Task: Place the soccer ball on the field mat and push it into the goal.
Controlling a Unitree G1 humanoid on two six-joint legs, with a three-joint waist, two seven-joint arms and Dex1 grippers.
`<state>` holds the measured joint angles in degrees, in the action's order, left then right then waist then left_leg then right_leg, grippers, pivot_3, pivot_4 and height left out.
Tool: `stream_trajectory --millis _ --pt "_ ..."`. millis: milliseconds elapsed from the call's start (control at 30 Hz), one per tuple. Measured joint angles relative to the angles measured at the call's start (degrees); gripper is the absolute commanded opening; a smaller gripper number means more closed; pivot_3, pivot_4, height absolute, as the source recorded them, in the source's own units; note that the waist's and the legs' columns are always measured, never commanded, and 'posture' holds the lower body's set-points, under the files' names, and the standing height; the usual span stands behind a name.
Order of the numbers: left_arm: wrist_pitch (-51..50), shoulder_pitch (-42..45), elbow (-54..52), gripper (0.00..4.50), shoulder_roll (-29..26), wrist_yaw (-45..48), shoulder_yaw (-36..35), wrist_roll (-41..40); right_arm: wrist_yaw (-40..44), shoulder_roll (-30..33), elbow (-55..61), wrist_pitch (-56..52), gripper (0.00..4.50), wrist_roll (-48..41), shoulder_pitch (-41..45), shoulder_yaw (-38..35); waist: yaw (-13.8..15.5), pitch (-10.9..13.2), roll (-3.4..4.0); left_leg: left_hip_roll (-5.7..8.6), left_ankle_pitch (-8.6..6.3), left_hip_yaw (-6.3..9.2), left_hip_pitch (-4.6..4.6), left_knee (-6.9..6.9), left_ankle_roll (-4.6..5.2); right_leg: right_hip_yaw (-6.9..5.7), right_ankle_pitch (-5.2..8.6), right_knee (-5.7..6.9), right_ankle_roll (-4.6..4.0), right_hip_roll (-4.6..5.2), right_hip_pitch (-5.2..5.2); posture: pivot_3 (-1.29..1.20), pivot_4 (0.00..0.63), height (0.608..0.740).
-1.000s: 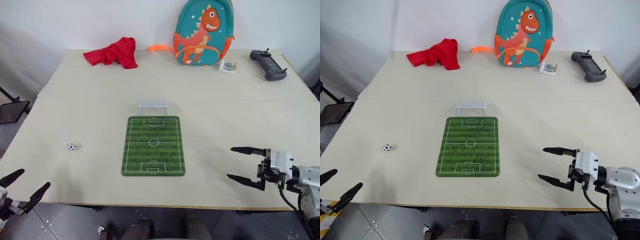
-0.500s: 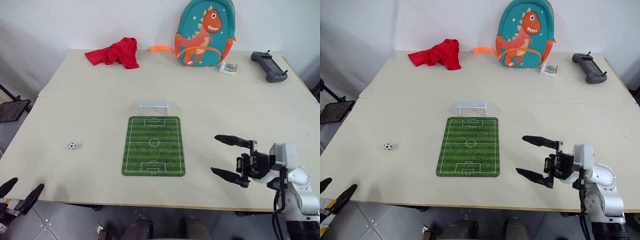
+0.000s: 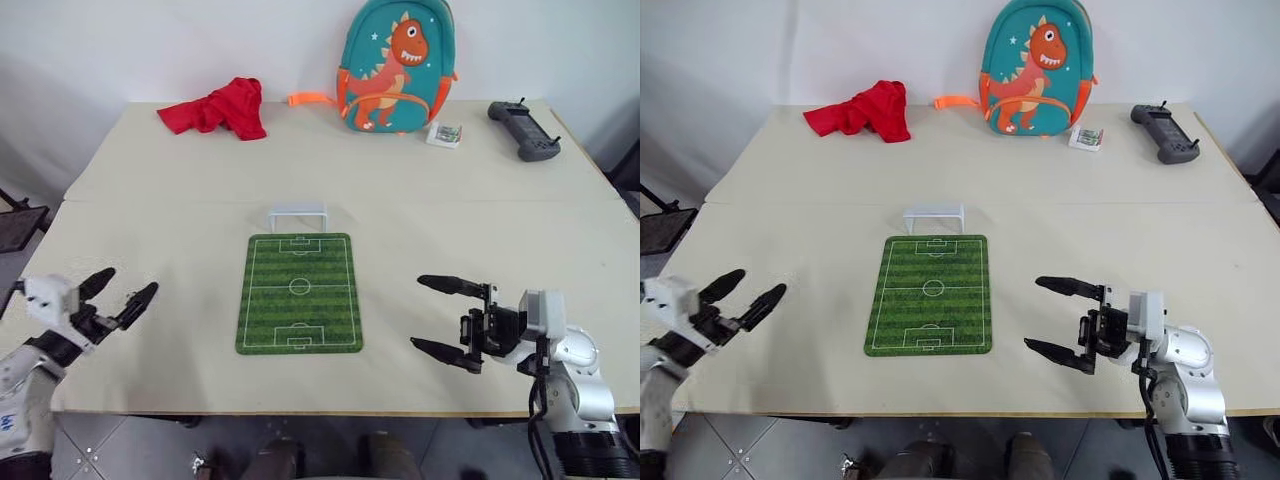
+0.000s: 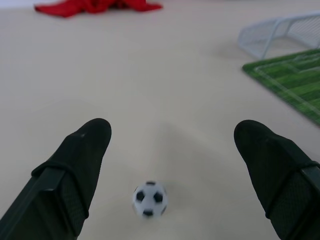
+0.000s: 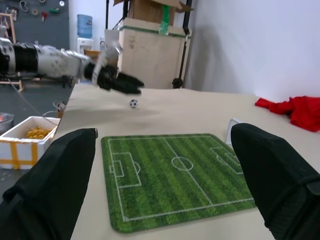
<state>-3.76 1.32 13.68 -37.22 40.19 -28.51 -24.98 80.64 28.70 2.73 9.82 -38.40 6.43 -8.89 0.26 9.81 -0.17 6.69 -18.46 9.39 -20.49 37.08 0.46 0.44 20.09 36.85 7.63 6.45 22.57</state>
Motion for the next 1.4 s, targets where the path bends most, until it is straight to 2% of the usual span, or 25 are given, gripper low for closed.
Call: stream_trajectory --millis 233,267,367,633,667,867,1000,1100,1167,1267,1400 --pt "0.89 3.87 7.65 4.47 0.07 -0.78 1.58 1.96 -1.42 -1.23 0.00 1.44 4.50 1.07 -0.50 -0.01 -0.17 0.00 0.00 -0.02 -0.03 -0.01 0.00 0.11 0.01 -0.03 0.00 0.04 0.00 -0.01 -0.01 0.00 0.150 0.740" --pt "1.52 4.83 9.19 4.29 0.21 -0.69 2.14 2.45 -1.51 -1.30 -0.01 1.51 4.50 1.27 -0.62 -0.01 -0.12 0.00 0.00 -0.02 -0.03 -0.02 0.00 0.12 0.01 -0.02 0.00 0.05 0.00 0.00 -0.02 0.00 0.150 0.740" --pt "3.06 5.63 11.07 3.57 0.74 -0.50 3.09 3.20 -1.69 -1.40 0.00 1.62 4.50 1.39 -0.82 0.00 -0.12 0.00 0.00 -0.02 -0.03 -0.02 0.01 0.12 0.01 -0.01 0.00 0.05 0.00 0.00 -0.02 0.00 0.150 0.740" --pt "4.95 4.79 11.51 0.97 0.73 1.04 3.61 2.61 -3.21 -1.99 0.18 2.56 4.50 1.90 -1.81 -0.03 -0.36 -0.04 0.07 -0.06 -0.02 -0.17 0.11 0.08 0.00 0.07 0.00 0.13 0.00 -0.01 -0.02 0.00 0.150 0.740" --pt "5.22 4.72 11.59 0.87 0.74 1.24 3.46 2.50 -3.26 -1.99 0.18 2.64 4.50 1.91 -1.95 -0.03 -0.35 -0.04 0.06 -0.06 -0.02 -0.17 0.11 0.09 0.00 0.08 0.00 0.12 0.00 -0.01 -0.02 0.00 0.150 0.740" --pt "6.05 4.49 10.72 0.87 1.68 4.14 1.81 -0.92 -3.36 -1.99 0.02 2.82 4.50 1.95 -1.87 -0.04 -0.23 -0.04 0.06 -0.07 -0.02 -0.17 0.10 0.09 0.00 0.08 0.00 0.12 0.00 -0.02 -0.02 0.00 0.150 0.740" --pt "1.91 3.83 -1.40 0.87 1.84 10.37 3.45 -6.56 -3.29 -1.68 -0.48 2.80 4.50 1.92 -0.72 -0.28 0.05 -0.02 0.01 -0.08 -0.03 -0.15 0.07 0.15 0.00 0.07 0.00 0.10 0.00 -0.01 -0.05 0.00 0.150 0.740" --pt "-3.27 6.35 -15.87 0.87 -2.76 17.62 13.67 -6.83 -1.28 3.63 -0.69 0.67 4.50 1.26 -1.88 -1.27 1.20 0.03 0.07 -0.03 -0.04 -0.15 0.05 0.16 0.05 0.07 0.00 -0.03 0.00 0.04 -0.09 0.00 0.150 0.740" --pt "-4.27 8.94 -20.41 0.87 -2.46 19.67 18.14 -6.47 0.78 5.89 -0.65 0.06 4.50 0.67 -2.38 -2.44 1.20 -0.02 0.17 -0.03 -0.06 -0.19 0.06 0.11 0.08 0.07 -0.01 -0.11 0.01 0.03 -0.12 0.00 0.150 0.740" --pt "-4.10 11.58 -21.74 0.87 0.07 21.01 25.92 -2.92 4.73 10.43 -0.50 -1.05 4.50 0.16 -4.47 -2.89 0.82 -0.02 0.21 -0.22 -0.10 -0.36 0.07 0.04 0.01 0.06 -0.01 -0.10 0.00 -0.14 -0.02 0.00 0.150 0.740" --pt "-1.86 13.69 -20.00 0.87 3.74 21.59 34.41 2.78 6.07 13.40 1.60 -3.29 4.50 -0.02 -7.72 -2.72 0.61 0.00 0.18 -0.36 -0.13 -0.46 0.08 0.07 -0.02 0.03 -0.02 -0.08 -0.03 -0.28 0.02 0.00 0.150 0.740"
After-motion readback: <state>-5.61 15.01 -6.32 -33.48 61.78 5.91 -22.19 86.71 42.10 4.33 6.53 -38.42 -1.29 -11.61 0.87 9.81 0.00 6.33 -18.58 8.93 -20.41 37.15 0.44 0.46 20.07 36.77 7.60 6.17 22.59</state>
